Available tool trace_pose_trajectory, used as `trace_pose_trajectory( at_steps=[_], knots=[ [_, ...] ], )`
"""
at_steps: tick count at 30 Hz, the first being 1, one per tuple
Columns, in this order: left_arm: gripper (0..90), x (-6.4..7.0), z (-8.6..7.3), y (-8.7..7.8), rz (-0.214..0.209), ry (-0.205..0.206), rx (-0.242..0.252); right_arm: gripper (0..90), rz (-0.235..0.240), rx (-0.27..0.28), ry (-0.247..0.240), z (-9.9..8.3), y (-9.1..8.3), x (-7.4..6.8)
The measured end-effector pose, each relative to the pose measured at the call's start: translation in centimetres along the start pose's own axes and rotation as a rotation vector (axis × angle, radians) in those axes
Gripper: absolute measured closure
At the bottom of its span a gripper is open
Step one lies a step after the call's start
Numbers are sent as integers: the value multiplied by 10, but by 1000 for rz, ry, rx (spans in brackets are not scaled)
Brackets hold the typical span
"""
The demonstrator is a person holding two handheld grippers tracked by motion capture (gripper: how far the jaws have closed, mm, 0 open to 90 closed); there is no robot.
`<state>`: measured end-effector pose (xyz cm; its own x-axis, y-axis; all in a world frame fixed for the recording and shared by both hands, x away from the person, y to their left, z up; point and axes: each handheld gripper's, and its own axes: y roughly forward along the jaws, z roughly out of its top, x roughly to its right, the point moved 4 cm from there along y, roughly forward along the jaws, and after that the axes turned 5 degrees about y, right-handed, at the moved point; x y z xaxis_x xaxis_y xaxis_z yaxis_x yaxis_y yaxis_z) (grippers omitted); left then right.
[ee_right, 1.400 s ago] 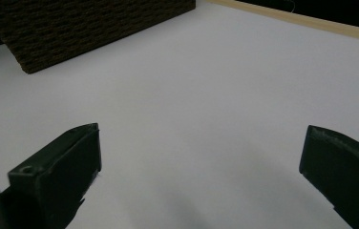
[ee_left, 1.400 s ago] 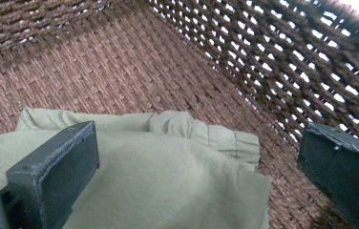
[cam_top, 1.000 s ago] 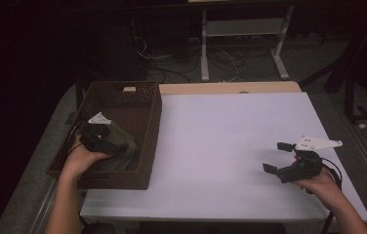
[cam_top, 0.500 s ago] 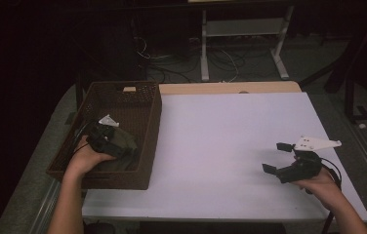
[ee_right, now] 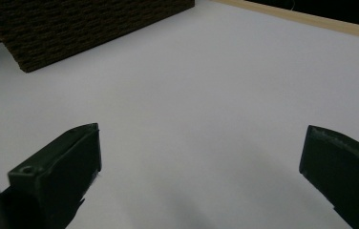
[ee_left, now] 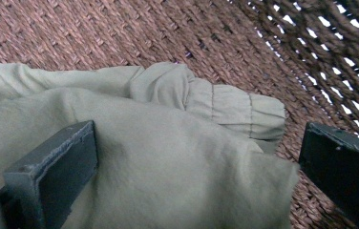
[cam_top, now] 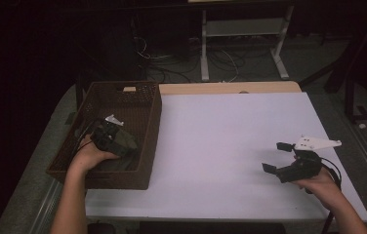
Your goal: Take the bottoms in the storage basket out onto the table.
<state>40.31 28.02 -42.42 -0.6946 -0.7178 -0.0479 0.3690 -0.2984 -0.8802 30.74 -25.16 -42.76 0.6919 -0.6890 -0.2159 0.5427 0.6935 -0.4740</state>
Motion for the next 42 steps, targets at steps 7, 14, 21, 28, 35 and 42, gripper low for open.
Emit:
trace_pose_trajectory(
  at_steps=[7, 14, 21, 28, 35, 42],
  knots=[
    [0, -1, 3, 12, 3, -5, -55, 4, 0, -2, 3, 0, 1, 0],
    [0, 2, 3, 20, 26, 16, -102, 4, -2, 0, 1, 0, 0, 0],
    [0, 3, 2, 25, 45, 32, -137, 4, -2, -6, 1, -1, 1, -1],
    [0, 4, 1, 27, 57, 46, -155, 4, -2, -6, 0, -1, 2, -1],
    [78, 3, 1, 25, 84, 58, -163, 4, -2, -8, 6, -1, 2, -1],
    [166, 1, 1, 21, 75, 22, -149, 5, -2, -10, 7, -2, 2, -1]
  ],
)
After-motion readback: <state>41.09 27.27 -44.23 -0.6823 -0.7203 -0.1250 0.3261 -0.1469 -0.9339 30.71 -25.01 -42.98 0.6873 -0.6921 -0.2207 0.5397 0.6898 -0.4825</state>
